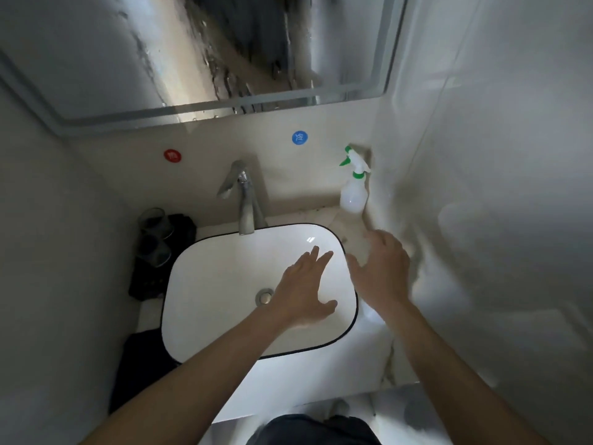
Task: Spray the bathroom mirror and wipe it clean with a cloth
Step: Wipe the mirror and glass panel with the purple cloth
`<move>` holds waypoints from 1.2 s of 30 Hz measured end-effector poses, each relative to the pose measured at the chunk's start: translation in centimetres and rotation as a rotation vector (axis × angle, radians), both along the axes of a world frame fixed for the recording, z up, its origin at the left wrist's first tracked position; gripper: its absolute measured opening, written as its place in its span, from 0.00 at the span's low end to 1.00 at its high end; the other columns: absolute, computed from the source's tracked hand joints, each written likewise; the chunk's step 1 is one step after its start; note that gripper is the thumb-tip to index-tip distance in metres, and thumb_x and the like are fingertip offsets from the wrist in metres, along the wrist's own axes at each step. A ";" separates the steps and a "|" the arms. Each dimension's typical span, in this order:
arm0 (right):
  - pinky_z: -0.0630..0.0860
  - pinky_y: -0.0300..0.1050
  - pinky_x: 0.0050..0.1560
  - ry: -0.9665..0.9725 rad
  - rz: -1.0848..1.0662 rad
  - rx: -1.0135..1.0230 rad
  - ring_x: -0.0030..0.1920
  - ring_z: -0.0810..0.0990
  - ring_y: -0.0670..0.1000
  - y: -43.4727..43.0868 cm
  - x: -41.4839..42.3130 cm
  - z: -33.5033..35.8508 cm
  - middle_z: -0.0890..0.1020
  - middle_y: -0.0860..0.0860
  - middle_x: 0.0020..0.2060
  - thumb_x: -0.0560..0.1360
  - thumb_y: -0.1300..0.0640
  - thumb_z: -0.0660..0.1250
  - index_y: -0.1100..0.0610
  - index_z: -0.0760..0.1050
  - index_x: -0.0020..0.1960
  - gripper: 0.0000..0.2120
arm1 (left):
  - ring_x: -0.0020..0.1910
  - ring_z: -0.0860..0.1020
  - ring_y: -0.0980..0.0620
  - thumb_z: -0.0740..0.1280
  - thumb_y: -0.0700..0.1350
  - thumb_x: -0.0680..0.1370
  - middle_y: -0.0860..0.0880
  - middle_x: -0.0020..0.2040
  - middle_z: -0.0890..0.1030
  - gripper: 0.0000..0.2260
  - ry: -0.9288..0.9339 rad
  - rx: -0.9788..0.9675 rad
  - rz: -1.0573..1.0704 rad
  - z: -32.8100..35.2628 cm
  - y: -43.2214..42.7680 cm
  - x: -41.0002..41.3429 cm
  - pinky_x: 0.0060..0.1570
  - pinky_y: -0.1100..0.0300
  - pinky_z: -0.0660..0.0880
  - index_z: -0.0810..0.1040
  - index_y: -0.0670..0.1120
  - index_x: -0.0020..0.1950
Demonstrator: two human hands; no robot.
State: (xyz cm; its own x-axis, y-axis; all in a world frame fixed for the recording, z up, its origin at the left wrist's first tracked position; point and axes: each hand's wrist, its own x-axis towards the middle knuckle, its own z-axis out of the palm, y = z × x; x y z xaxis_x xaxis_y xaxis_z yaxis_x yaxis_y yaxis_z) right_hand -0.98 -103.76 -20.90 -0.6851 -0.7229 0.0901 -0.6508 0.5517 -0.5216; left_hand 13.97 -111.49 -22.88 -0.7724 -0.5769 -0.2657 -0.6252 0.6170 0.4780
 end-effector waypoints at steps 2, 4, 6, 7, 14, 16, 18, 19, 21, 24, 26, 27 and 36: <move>0.66 0.54 0.67 -0.009 0.075 0.001 0.65 0.73 0.60 -1.8 2.3 0.1 0.78 0.55 0.61 0.75 0.53 0.73 0.59 0.76 0.64 0.20 | 0.83 0.45 0.51 0.69 0.55 0.79 0.52 0.85 0.44 0.42 0.030 0.002 0.060 0.5 -1.1 2.1 0.80 0.53 0.48 0.45 0.56 0.84; 0.65 0.53 0.70 -0.012 0.172 0.013 0.68 0.72 0.58 -3.3 4.9 -0.3 0.78 0.54 0.63 0.75 0.53 0.72 0.59 0.75 0.65 0.21 | 0.84 0.45 0.51 0.69 0.54 0.79 0.52 0.85 0.45 0.42 0.040 0.019 0.143 0.6 -2.3 5.2 0.81 0.52 0.49 0.44 0.56 0.84; 0.65 0.53 0.70 -0.012 0.277 0.037 0.69 0.72 0.56 -4.7 7.7 -1.1 0.78 0.53 0.64 0.76 0.52 0.72 0.59 0.75 0.67 0.22 | 0.83 0.46 0.51 0.69 0.52 0.79 0.52 0.85 0.45 0.42 0.031 0.045 0.250 0.4 -3.1 9.3 0.81 0.52 0.49 0.44 0.56 0.84; 0.66 0.52 0.71 -0.019 0.328 0.046 0.69 0.72 0.56 -5.4 9.2 -1.5 0.77 0.53 0.65 0.76 0.52 0.71 0.58 0.75 0.68 0.22 | 0.83 0.46 0.51 0.69 0.52 0.79 0.52 0.85 0.45 0.42 0.021 0.055 0.305 0.1 -3.4 11.6 0.81 0.52 0.50 0.43 0.56 0.84; 0.65 0.51 0.70 -0.024 0.684 0.138 0.69 0.72 0.55 -8.9 21.9 -3.8 0.75 0.52 0.67 0.77 0.49 0.69 0.56 0.72 0.70 0.23 | 0.80 0.58 0.45 0.72 0.49 0.77 0.47 0.82 0.59 0.41 0.021 0.059 0.645 -1.1 -3.5 25.8 0.77 0.52 0.59 0.52 0.51 0.83; 0.64 0.51 0.70 -0.026 0.776 0.131 0.70 0.71 0.55 -9.0 25.1 -4.3 0.75 0.52 0.67 0.77 0.49 0.69 0.56 0.72 0.70 0.24 | 0.79 0.60 0.46 0.72 0.49 0.76 0.49 0.81 0.61 0.40 0.033 0.061 0.740 -1.5 -2.9 28.8 0.76 0.54 0.60 0.54 0.52 0.83; 0.62 0.50 0.72 -0.007 0.846 0.138 0.72 0.69 0.55 -9.2 27.8 -5.0 0.74 0.53 0.69 0.77 0.49 0.68 0.56 0.72 0.71 0.24 | 0.81 0.58 0.48 0.72 0.50 0.76 0.50 0.83 0.59 0.41 0.014 0.079 0.806 -2.2 -2.2 31.4 0.78 0.53 0.58 0.52 0.52 0.83; 0.60 0.51 0.74 0.011 0.877 0.153 0.73 0.68 0.55 -9.2 28.9 -5.4 0.73 0.53 0.70 0.77 0.48 0.68 0.56 0.72 0.71 0.24 | 0.81 0.58 0.49 0.72 0.50 0.76 0.50 0.83 0.58 0.42 0.007 0.082 0.827 -2.6 -1.7 32.6 0.78 0.53 0.59 0.52 0.52 0.84; 0.57 0.54 0.76 0.060 0.936 0.187 0.74 0.66 0.56 -9.1 30.9 -6.4 0.72 0.54 0.70 0.77 0.47 0.67 0.56 0.72 0.71 0.24 | 0.80 0.60 0.48 0.73 0.48 0.75 0.50 0.82 0.60 0.42 -0.018 0.085 0.849 -3.3 -0.7 34.8 0.77 0.52 0.61 0.52 0.51 0.84; 0.55 0.58 0.77 0.080 1.009 0.210 0.72 0.68 0.58 -8.9 33.3 -8.1 0.74 0.56 0.67 0.76 0.49 0.68 0.57 0.75 0.69 0.24 | 0.78 0.64 0.46 0.73 0.46 0.74 0.48 0.80 0.64 0.41 -0.054 0.109 0.863 -4.6 0.7 37.1 0.74 0.48 0.65 0.56 0.49 0.83; 0.54 0.58 0.78 0.074 1.044 0.214 0.72 0.68 0.59 -8.7 34.6 -9.5 0.75 0.57 0.68 0.76 0.51 0.68 0.58 0.76 0.67 0.22 | 0.78 0.63 0.44 0.72 0.46 0.76 0.46 0.81 0.63 0.39 -0.084 0.154 0.868 -5.8 1.5 37.9 0.75 0.47 0.65 0.56 0.49 0.83; 0.52 0.58 0.79 0.084 1.067 0.213 0.72 0.68 0.59 -8.4 35.2 -10.3 0.75 0.56 0.68 0.75 0.53 0.68 0.58 0.77 0.66 0.21 | 0.80 0.60 0.45 0.71 0.46 0.77 0.46 0.82 0.60 0.39 -0.103 0.181 0.868 -6.4 2.0 38.2 0.76 0.48 0.63 0.55 0.49 0.83; 0.60 0.52 0.73 0.238 1.294 0.471 0.70 0.68 0.59 -5.9 38.2 -18.3 0.73 0.56 0.68 0.77 0.55 0.66 0.60 0.70 0.69 0.22 | 0.82 0.55 0.48 0.68 0.47 0.80 0.45 0.84 0.55 0.33 -0.211 0.372 0.841 -11.2 3.7 38.0 0.78 0.52 0.60 0.58 0.46 0.82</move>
State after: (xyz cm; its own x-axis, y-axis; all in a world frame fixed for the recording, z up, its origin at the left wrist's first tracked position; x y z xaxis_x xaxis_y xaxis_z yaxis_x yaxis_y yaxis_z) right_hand 37.24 -109.70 -39.19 0.4809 -0.8174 -0.3173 -0.8727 -0.4111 -0.2636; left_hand 51.97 -107.78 -34.04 -0.0561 -0.7734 -0.6314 -0.8920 -0.2453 0.3797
